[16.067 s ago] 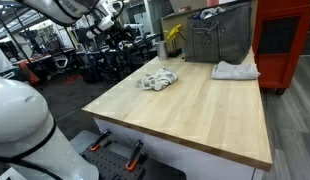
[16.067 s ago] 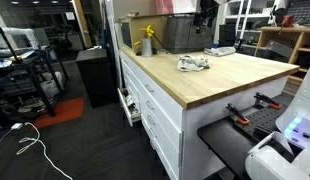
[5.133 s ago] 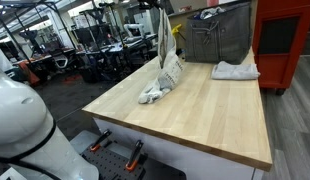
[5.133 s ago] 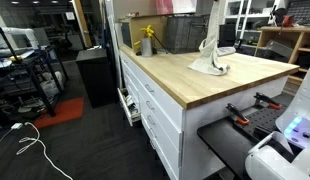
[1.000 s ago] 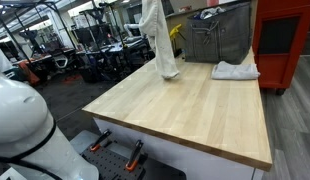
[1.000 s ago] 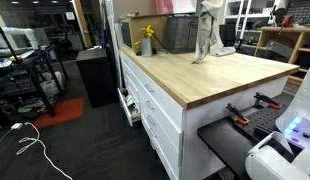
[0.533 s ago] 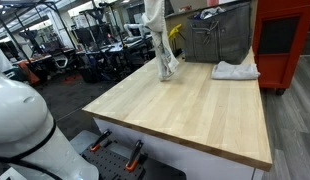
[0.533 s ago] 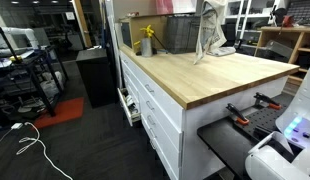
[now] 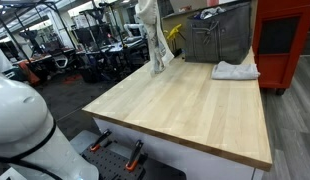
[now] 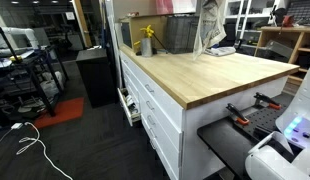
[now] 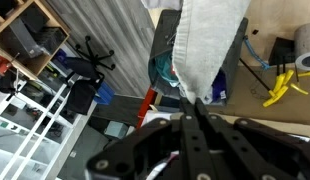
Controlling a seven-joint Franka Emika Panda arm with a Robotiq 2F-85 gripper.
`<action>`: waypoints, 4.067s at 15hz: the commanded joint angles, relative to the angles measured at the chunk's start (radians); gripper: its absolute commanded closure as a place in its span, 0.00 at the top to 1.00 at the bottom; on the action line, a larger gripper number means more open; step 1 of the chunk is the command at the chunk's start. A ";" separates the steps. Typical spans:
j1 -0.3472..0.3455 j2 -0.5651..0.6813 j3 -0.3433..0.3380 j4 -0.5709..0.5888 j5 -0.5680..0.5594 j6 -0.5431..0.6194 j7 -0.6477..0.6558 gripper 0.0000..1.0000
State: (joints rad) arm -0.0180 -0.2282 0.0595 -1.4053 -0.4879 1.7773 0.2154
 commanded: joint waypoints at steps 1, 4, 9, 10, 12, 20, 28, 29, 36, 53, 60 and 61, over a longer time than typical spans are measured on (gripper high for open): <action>-0.010 0.000 -0.008 0.049 0.028 -0.032 -0.053 0.01; -0.007 -0.001 -0.012 0.066 0.050 -0.039 -0.077 0.01; 0.017 -0.016 -0.032 0.035 0.184 -0.049 -0.147 0.01; 0.016 -0.017 -0.031 0.027 0.202 -0.056 -0.156 0.01; 0.012 -0.021 -0.034 0.018 0.239 -0.069 -0.177 0.01; -0.013 -0.048 -0.057 -0.022 0.201 -0.093 -0.205 0.01; -0.053 -0.063 -0.070 -0.125 0.022 -0.077 -0.202 0.01; -0.054 -0.063 -0.070 -0.133 0.011 -0.077 -0.208 0.01; 0.009 -0.015 -0.016 -0.152 0.076 -0.057 -0.198 0.01; -0.005 0.015 -0.004 -0.228 -0.137 -0.020 -0.071 0.01; -0.046 -0.033 -0.029 -0.281 -0.335 -0.063 0.031 0.01; -0.046 -0.042 -0.030 -0.280 -0.344 -0.069 0.036 0.01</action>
State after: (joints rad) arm -0.0616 -0.2220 0.0294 -1.6596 -0.7964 1.7348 0.2235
